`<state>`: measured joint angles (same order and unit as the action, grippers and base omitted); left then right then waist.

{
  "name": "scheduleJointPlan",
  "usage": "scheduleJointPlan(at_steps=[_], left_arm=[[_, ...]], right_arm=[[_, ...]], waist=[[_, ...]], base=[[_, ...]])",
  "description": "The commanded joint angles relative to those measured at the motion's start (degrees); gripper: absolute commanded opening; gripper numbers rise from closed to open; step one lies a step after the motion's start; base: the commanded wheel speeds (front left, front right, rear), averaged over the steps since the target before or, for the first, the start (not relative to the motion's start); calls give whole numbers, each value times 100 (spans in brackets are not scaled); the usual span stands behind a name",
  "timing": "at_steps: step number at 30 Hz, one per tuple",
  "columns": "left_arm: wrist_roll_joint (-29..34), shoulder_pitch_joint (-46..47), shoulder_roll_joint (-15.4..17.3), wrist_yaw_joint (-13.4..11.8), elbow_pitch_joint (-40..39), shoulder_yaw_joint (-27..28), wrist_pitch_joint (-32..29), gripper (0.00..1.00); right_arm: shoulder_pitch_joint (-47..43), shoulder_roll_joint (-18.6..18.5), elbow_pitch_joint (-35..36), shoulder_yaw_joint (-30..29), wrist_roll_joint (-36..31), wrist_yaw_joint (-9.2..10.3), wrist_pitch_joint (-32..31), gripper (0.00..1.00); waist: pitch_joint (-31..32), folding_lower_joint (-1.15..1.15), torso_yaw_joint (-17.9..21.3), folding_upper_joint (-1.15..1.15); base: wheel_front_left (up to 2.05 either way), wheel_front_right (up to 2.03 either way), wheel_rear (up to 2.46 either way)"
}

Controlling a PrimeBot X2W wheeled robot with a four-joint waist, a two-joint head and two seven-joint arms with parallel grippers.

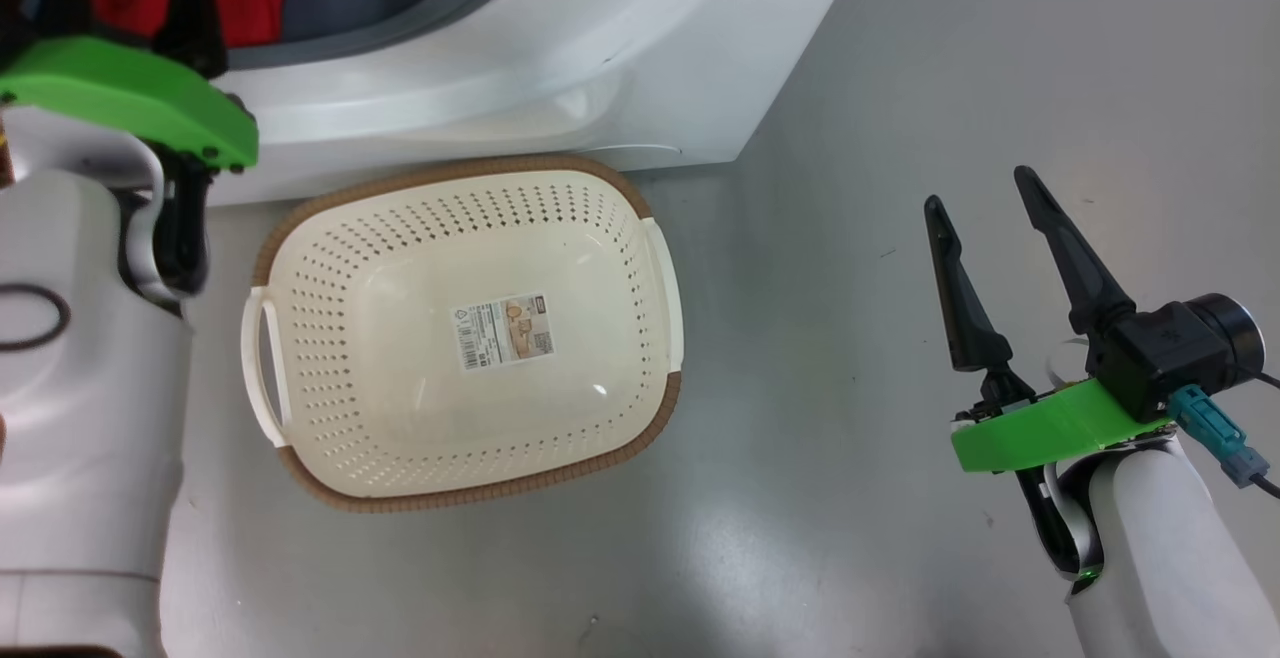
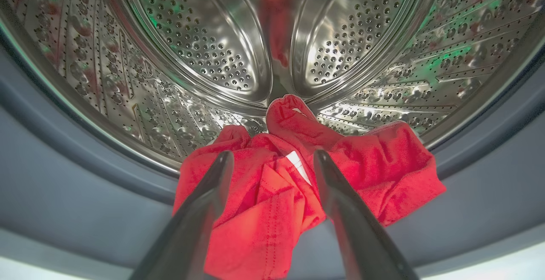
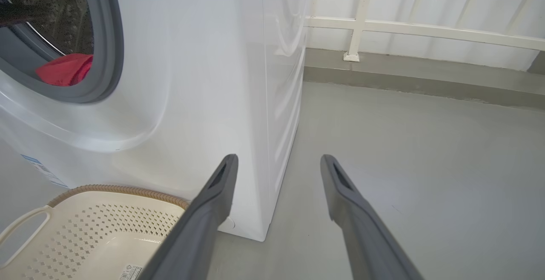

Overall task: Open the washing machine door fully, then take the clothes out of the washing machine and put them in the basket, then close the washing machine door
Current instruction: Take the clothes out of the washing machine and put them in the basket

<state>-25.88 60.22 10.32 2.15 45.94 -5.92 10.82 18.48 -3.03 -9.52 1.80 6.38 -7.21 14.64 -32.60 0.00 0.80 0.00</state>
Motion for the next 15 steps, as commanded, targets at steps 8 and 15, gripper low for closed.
scheduleJointPlan(at_steps=[8, 15], left_arm=[[88, 720, 509, -4, 664, -53, -467, 100], [260, 1115, 727, 12, 1342, -291, -999, 100]], right_arm=[[88, 15, 70, 182, -50, -28, 36, 100], [111, 15, 35, 218, 28, -28, 36, 100]], waist=[[-72, 0, 141, 0], [-147, 0, 324, 0]], base=[[0, 0, 0], [0, 0, 0]])
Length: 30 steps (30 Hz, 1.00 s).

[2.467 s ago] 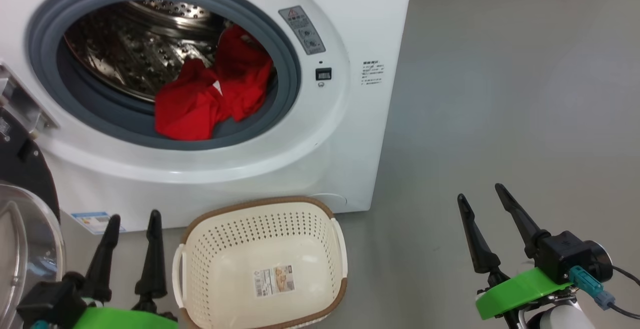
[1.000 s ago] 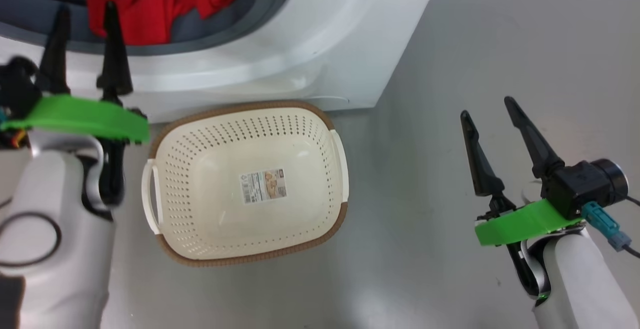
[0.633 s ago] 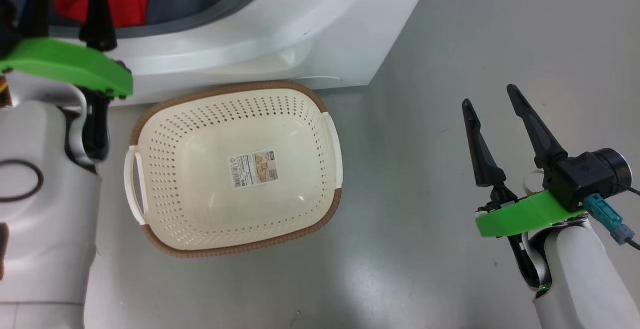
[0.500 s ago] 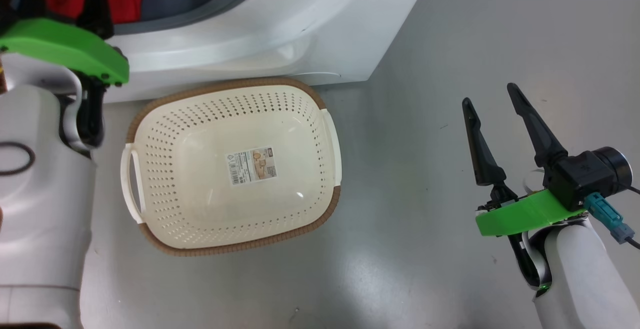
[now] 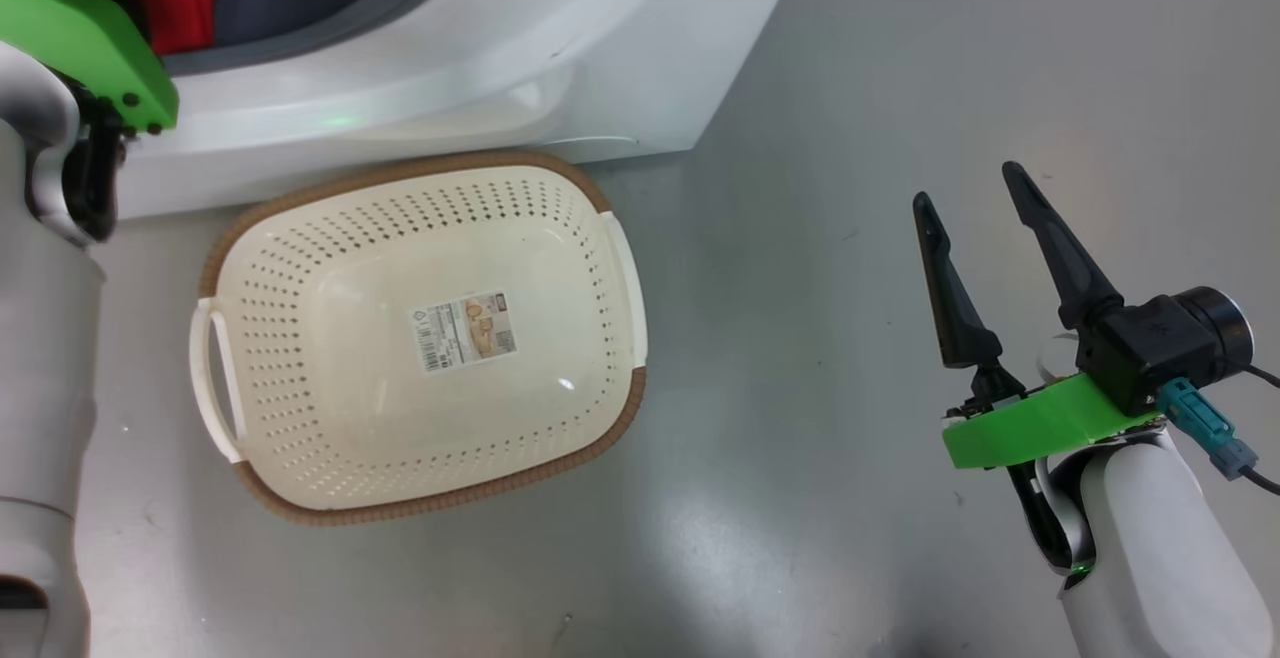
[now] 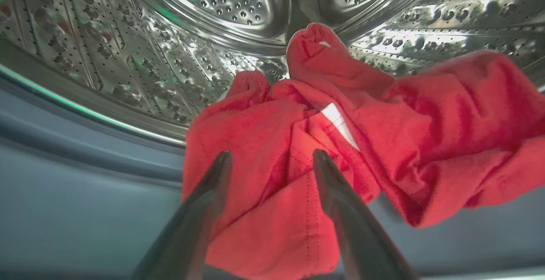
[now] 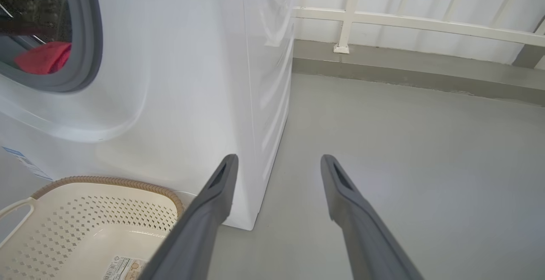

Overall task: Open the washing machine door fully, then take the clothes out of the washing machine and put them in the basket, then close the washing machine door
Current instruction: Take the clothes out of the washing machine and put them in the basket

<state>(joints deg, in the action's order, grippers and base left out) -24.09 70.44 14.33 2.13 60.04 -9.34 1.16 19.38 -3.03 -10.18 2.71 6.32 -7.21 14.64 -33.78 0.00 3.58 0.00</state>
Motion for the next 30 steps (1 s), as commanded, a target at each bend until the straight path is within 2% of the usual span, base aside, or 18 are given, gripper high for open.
scheduleJointPlan(at_steps=[1, 9, 21, 22, 23, 24, 25, 30], left_arm=[[97, 131, 338, 18, 16, 21, -100, 100], [356, 318, 508, -93, 607, -301, -598, 100], [674, 502, 767, -259, 940, -675, -646, 100], [676, 508, 767, -258, 946, -688, -626, 77], [678, 510, 767, -249, 955, -703, -613, 37], [670, 513, 767, -240, 961, -707, -593, 4], [663, 517, 773, -238, 965, -710, -562, 0], [631, 528, 796, -186, 968, -733, -358, 0]], right_arm=[[16, 15, 88, 129, 38, -28, 36, 100], [61, 15, 48, 281, 162, -28, 36, 100], [114, 15, 23, 446, 341, -28, 36, 100], [117, 15, 28, 454, 353, -28, 36, 100], [119, 15, 31, 462, 363, -28, 36, 100], [121, 15, 35, 469, 370, -28, 36, 100], [124, 15, 39, 474, 375, -28, 36, 100], [166, 15, 23, 475, 388, -28, 36, 100]], waist=[[-39, 0, 68, 0], [-136, 0, 260, 0], [-298, 0, 415, 0], [-303, 0, 416, 0], [-307, 0, 415, 0], [-312, 0, 412, 0], [-315, 0, 410, 0], [-315, 0, 386, 0]], base=[[0, 0, 0], [0, 0, 0], [0, 0, 0], [0, 0, 0], [0, 0, 0], [0, 0, 0], [0, 0, 0], [0, 0, 0]])
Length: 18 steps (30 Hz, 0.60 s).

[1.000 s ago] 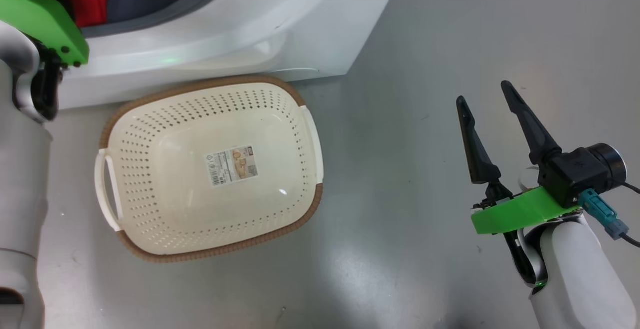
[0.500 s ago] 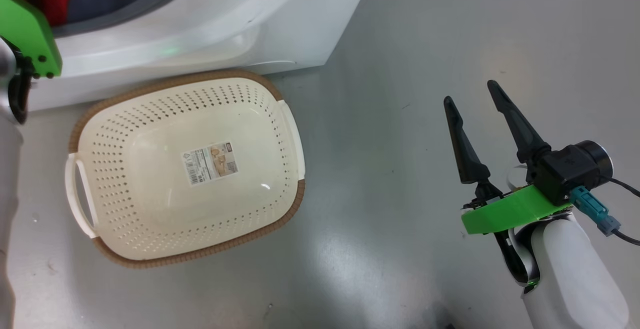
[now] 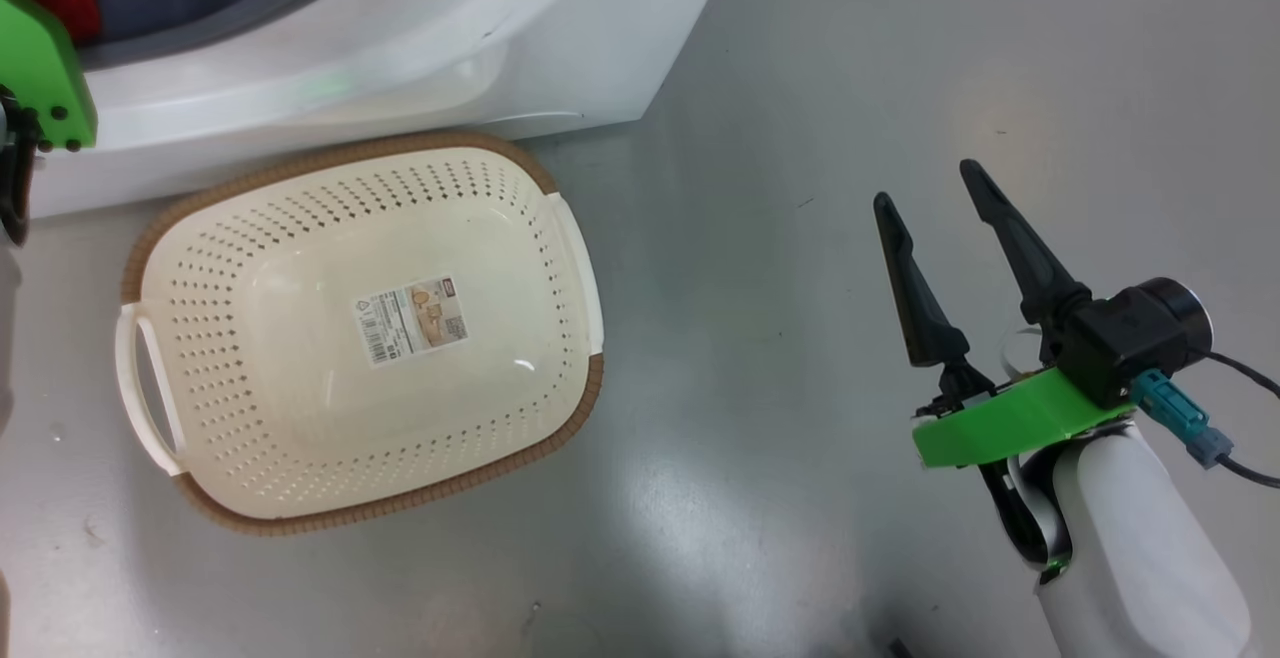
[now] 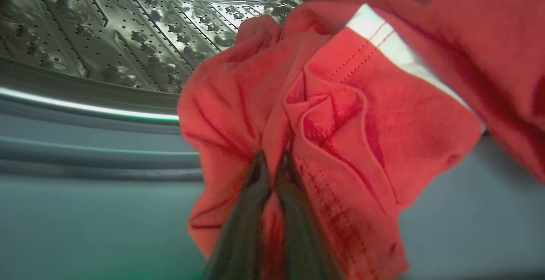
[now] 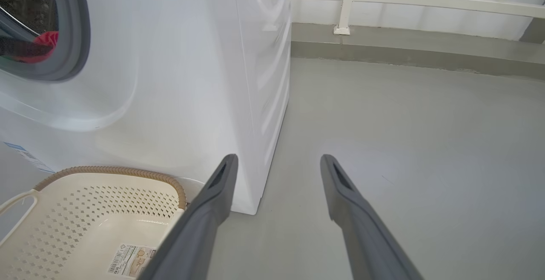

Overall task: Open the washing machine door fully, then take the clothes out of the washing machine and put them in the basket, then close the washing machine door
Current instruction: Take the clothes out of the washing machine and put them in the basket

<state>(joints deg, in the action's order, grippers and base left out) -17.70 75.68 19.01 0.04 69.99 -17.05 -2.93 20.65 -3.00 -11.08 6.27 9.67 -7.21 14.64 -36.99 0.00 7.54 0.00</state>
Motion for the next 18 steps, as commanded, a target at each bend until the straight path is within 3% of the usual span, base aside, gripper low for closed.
scheduleJointPlan(at_steps=[1, 7, 13, 18], left_arm=[[-19, 2, 330, 42, -37, 37, 116, 0], [-155, -76, 286, 80, -120, 110, 624, 0], [-471, -281, 211, 396, -228, 294, 1112, 0], [-653, -539, 209, 491, -390, 416, 1537, 0]], right_arm=[[47, 13, 102, 119, 56, -28, 36, 100], [68, 13, 39, 121, 64, -28, 36, 100], [59, 13, -8, 117, 80, -28, 36, 100], [33, 13, -36, 110, 97, -28, 36, 100]], waist=[[14, 0, -16, 0], [102, 0, -53, 0], [254, 0, -91, 0], [427, 0, -131, 0]], base=[[0, 0, 0], [0, 0, 0], [0, 0, 0], [0, 0, 0]])
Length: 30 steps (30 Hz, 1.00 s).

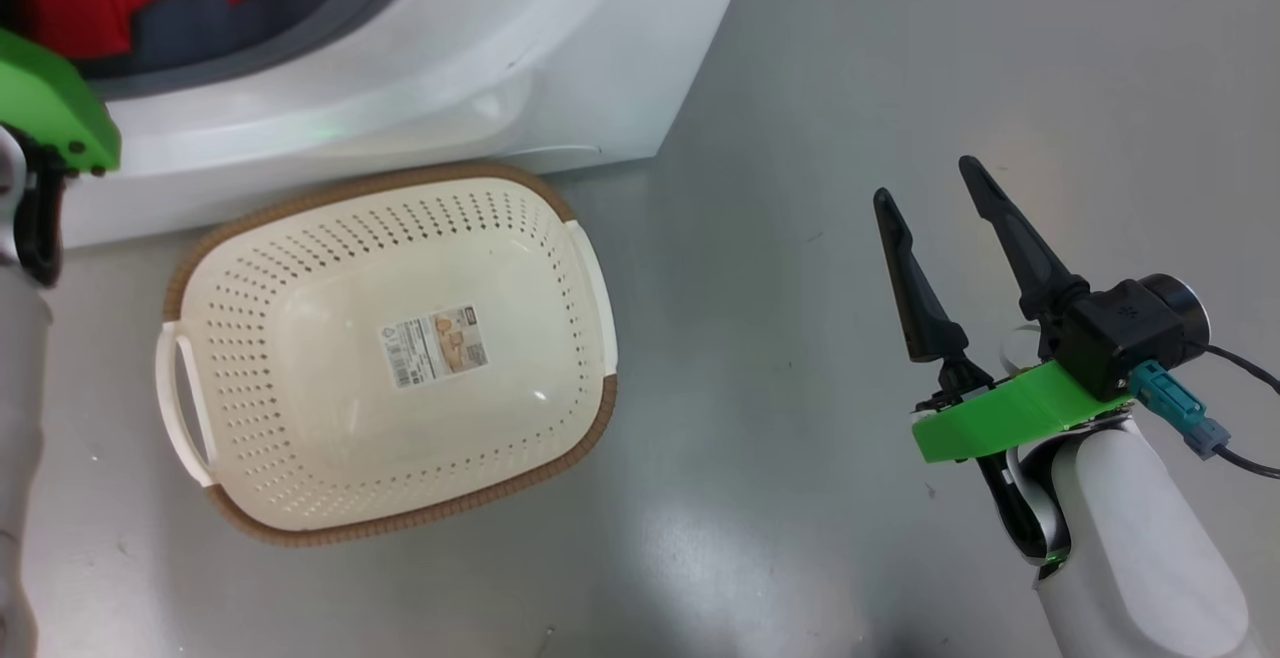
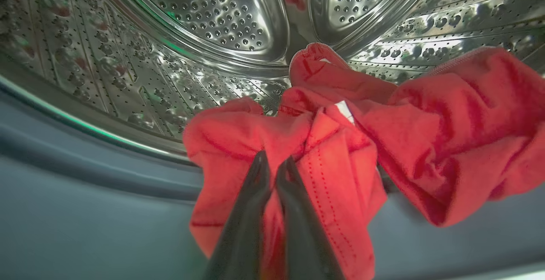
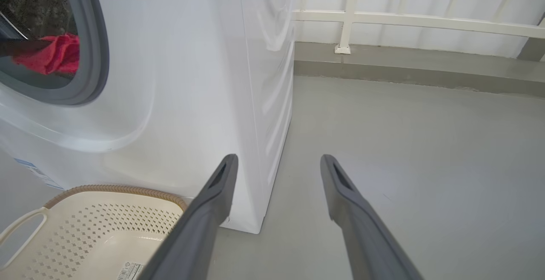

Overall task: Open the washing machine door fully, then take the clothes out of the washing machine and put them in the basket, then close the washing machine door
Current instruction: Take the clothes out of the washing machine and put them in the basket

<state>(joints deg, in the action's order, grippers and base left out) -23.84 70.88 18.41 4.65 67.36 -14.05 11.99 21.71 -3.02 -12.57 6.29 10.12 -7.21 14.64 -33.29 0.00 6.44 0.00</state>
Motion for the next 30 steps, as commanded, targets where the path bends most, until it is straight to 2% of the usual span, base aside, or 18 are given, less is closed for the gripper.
scheduleJointPlan(at_steps=[1, 8, 14, 24, 30], left_arm=[[-60, -125, 272, 41, -179, 130, 104, 0], [-227, -672, 292, 6, -827, 393, 292, 0], [-258, -1385, 255, -96, -1832, 710, 299, 0], [-121, -2766, -76, -312, -3512, 1009, 300, 0], [-19, -3367, -207, -390, -4132, 1021, 300, 0]], right_arm=[[-85, 14, 105, 101, 51, -28, 36, 100], [-109, 14, 45, 22, -3, -28, 36, 100], [-163, 14, -11, -22, -28, -28, 36, 100], [-321, 14, -78, -128, 1, -28, 36, 100], [-431, 14, -107, -138, 33, -28, 36, 100]], waist=[[92, 0, -35, 0], [347, 0, -134, 0], [627, 0, -204, 0], [1184, 0, -355, 0], [1455, 0, -412, 0]], base=[[0, 0, 0], [0, 0, 0], [0, 0, 0], [0, 0, 0], [0, 0, 0]])
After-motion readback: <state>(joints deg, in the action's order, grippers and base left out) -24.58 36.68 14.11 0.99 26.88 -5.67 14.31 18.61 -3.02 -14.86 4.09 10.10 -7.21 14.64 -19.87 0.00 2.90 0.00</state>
